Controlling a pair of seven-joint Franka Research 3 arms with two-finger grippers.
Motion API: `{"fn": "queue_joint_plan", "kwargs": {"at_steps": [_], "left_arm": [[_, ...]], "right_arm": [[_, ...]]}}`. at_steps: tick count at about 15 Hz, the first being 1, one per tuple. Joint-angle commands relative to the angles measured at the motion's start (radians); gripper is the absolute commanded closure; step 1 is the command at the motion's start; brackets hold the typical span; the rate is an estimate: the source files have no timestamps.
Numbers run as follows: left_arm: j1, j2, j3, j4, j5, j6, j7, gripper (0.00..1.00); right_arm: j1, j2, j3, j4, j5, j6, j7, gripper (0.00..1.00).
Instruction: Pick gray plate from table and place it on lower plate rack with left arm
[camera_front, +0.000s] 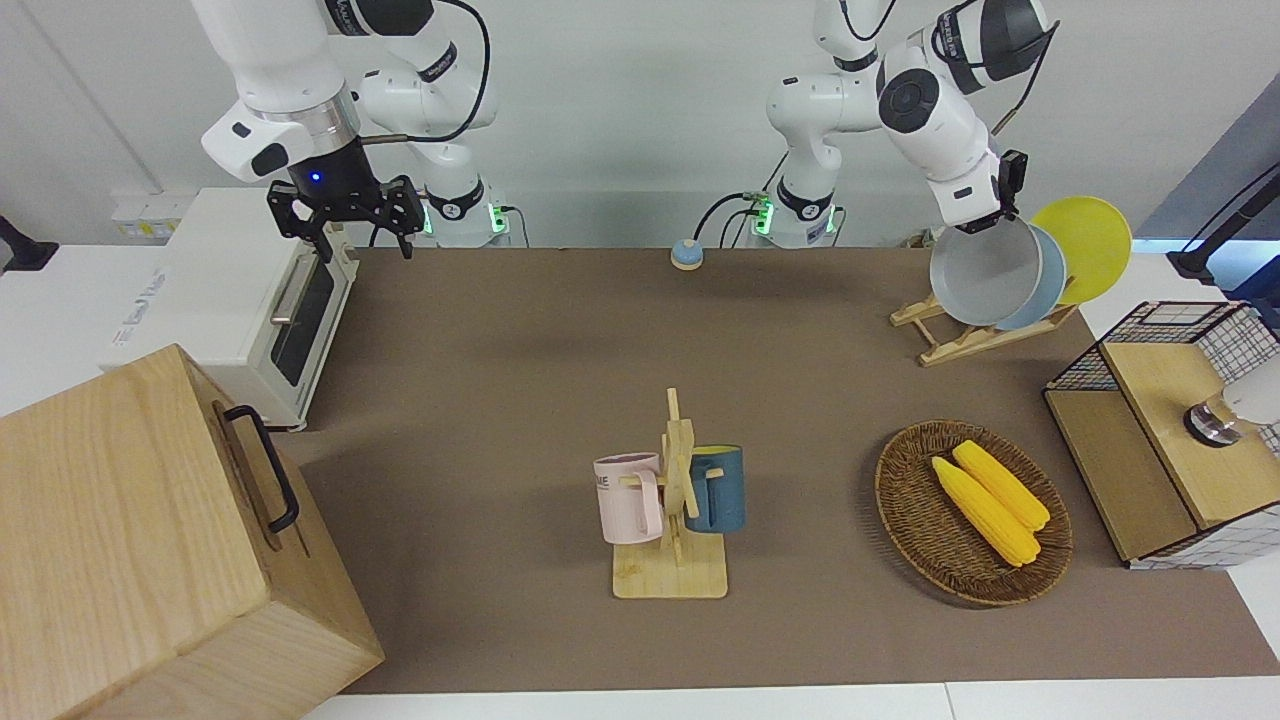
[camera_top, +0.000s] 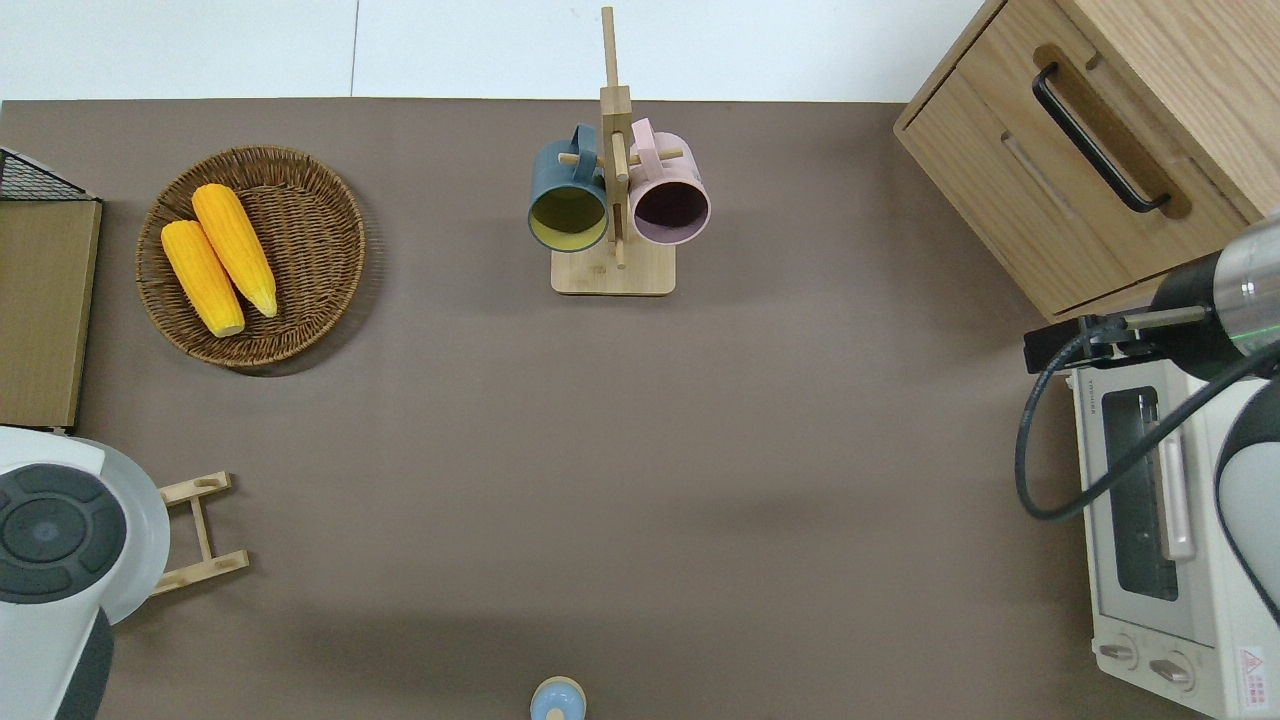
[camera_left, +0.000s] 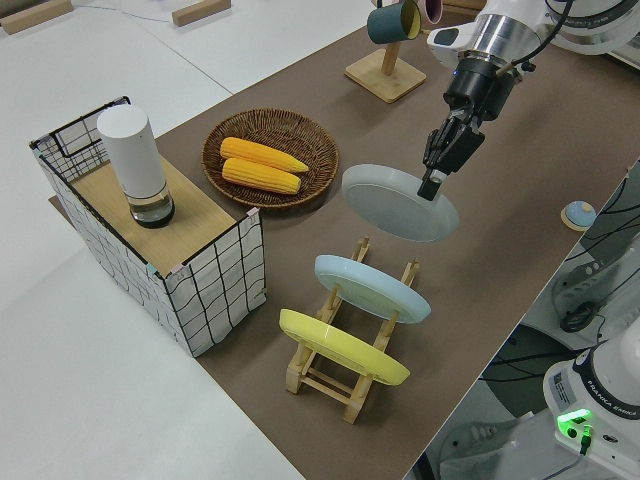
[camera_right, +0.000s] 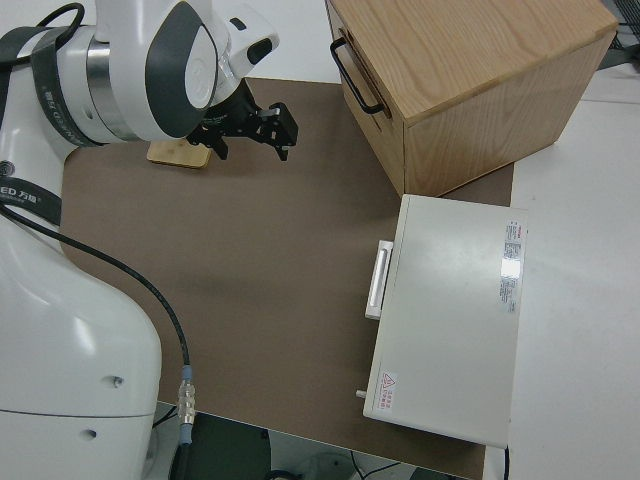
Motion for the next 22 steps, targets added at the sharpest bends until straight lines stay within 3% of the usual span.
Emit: {"fn": "queue_joint_plan", "kwargs": {"at_steps": [1, 9, 19, 22], "left_arm": [[-0.022, 0.008, -0.006, -0.033, 0.041, 0.015, -0.071, 1.00], [-0.022, 0.023, -0.008, -0.088, 0.047, 0.067, -0.166, 1.00], [-0.023, 0.054, -0.008, -0.156, 0.127, 0.115, -0.284, 1.00], [-0.054, 0.087, -0.008, -0.179, 0.135, 0.113, -0.362, 1.00]], "right_arm": [[-0.022, 0.009, 0.020, 0.020, -0.003, -0.016, 0.013, 0.017], [-0.022, 0.009, 0.020, 0.020, -0.003, -0.016, 0.013, 0.017], [-0.022, 0.009, 0.020, 0.020, -0.003, -0.016, 0.013, 0.017], [-0.022, 0.009, 0.020, 0.021, -0.003, -0.016, 0.013, 0.017]]}}
